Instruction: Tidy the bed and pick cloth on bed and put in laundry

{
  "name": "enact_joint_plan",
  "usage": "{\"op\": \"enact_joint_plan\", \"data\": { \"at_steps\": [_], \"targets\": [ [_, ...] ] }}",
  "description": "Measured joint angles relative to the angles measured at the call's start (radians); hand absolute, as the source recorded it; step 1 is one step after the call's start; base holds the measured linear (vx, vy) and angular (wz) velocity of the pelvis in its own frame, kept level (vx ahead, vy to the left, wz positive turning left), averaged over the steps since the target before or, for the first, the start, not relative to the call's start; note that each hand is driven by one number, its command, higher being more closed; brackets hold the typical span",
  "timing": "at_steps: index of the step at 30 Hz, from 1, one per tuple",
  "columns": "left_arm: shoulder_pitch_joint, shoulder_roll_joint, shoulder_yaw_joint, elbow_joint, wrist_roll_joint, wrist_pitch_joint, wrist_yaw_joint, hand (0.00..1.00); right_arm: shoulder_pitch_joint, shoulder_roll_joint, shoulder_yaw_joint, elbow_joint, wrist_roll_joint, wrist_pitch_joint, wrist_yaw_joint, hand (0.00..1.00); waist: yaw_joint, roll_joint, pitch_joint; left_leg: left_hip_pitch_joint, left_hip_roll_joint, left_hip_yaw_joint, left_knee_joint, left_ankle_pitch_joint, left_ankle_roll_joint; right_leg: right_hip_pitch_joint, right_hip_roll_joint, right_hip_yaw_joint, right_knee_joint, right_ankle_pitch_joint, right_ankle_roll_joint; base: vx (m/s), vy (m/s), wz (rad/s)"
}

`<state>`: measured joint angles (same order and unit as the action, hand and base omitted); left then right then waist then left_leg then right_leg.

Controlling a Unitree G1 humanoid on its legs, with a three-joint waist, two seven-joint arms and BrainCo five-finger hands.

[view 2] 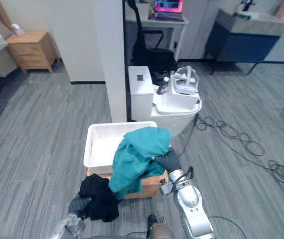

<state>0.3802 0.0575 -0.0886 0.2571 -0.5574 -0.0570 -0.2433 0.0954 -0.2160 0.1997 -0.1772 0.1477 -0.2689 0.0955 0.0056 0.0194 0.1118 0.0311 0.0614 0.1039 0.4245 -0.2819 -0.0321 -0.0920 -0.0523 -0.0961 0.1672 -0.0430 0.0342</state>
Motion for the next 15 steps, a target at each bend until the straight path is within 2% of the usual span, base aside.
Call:
{"op": "enact_joint_plan", "data": {
  "at_steps": [1, 2, 3, 4, 6, 7, 8, 10, 12, 15],
  "targets": [
    [0.003, -0.007, -0.003, 0.0, 0.0, 0.007, -0.004, 1.0, -0.023, -0.004, -0.001, 0.0, -0.021, 0.008, -0.013, 1.0, 0.002, -0.002, 0.003, -0.029, 0.019, 0.028, 0.093, 0.01, -0.028, 0.045, -0.005, -0.013, -0.031, -0.002, -0.003, 0.38, -0.103, 0.73],
    [-0.002, -0.004, -0.021, 0.0, 0.0, 0.013, -0.024, 1.0, -0.06, -0.005, -0.005, -0.002, -0.042, 0.023, -0.031, 1.0, 0.01, -0.002, 0.012, -0.058, 0.069, 0.099, 0.207, -0.003, -0.035, 0.121, -0.006, -0.04, -0.068, -0.008, -0.013, 0.35, -0.065, 0.7],
    [-0.003, -0.005, -0.032, 0.0, 0.001, 0.02, -0.045, 1.0, -0.097, -0.006, -0.014, -0.002, -0.059, 0.035, -0.045, 1.0, 0.014, -0.002, 0.014, -0.07, 0.113, 0.149, 0.251, -0.01, -0.031, 0.173, -0.007, -0.06, -0.094, -0.014, -0.022, 0.27, -0.049, 0.59],
    [-0.004, -0.011, -0.036, 0.0, 0.001, 0.029, -0.064, 1.0, -0.136, -0.017, -0.019, -0.002, -0.065, 0.045, -0.057, 1.0, 0.018, -0.004, 0.012, -0.088, 0.141, 0.179, 0.243, -0.012, -0.029, 0.198, -0.01, -0.068, -0.108, -0.018, -0.027, 0.27, -0.012, 0.29],
    [-0.006, -0.015, -0.039, 0.0, 0.001, 0.035, -0.089, 1.0, -0.221, -0.04, -0.028, -0.005, -0.085, 0.061, -0.06, 1.0, 0.043, 0.02, -0.002, -0.106, 0.16, 0.218, 0.1, 0.004, -0.033, 0.208, -0.022, -0.067, -0.117, -0.029, -0.013, 0.17, 0.085, 0.05],
    [-0.002, -0.027, -0.038, -0.001, 0.003, 0.041, -0.1, 1.0, -0.278, -0.077, -0.039, -0.007, -0.095, 0.079, -0.06, 1.0, 0.04, 0.058, -0.012, -0.117, 0.165, 0.224, -0.055, 0.103, -0.03, 0.21, -0.012, -0.072, -0.114, -0.042, 0.015, 0.12, 0.131, 0.08],
    [-0.001, -0.031, -0.04, 0.002, 0.005, 0.049, -0.1, 1.0, -0.298, -0.079, -0.041, -0.002, -0.096, 0.097, -0.059, 1.0, 0.041, 0.055, -0.018, -0.099, 0.149, 0.232, -0.082, 0.103, -0.023, 0.214, -0.024, -0.069, -0.114, -0.047, 0.027, 0.15, 0.156, 0.23],
    [0.002, -0.012, -0.035, 0.0, 0.028, 0.052, -0.1, 1.0, -0.378, -0.089, -0.04, -0.002, -0.113, 0.16, -0.055, 1.0, 0.042, 0.008, -0.021, -0.039, 0.073, 0.242, -0.216, 0.158, -0.005, 0.216, -0.075, -0.072, -0.114, -0.048, 0.031, 0.12, 0.14, 0.19],
    [0.002, -0.005, -0.038, 0.0, 0.037, 0.054, -0.101, 1.0, -0.47, -0.109, -0.043, 0.0, -0.117, 0.22, -0.055, 1.0, 0.038, -0.015, -0.026, -0.008, 0.032, 0.238, -0.305, 0.203, 0.003, 0.214, -0.098, -0.084, -0.114, -0.048, 0.031, 0.08, 0.101, 0.23],
    [0.002, -0.004, -0.043, 0.0, 0.039, 0.055, -0.109, 1.0, -0.576, -0.131, -0.081, 0.001, -0.119, 0.283, -0.054, 1.0, 0.04, -0.025, -0.031, 0.036, 0.0, 0.211, -0.42, 0.261, 0.005, 0.224, -0.11, -0.088, -0.107, -0.047, 0.032, 0.06, 0.058, 0.35]
  ]
}}
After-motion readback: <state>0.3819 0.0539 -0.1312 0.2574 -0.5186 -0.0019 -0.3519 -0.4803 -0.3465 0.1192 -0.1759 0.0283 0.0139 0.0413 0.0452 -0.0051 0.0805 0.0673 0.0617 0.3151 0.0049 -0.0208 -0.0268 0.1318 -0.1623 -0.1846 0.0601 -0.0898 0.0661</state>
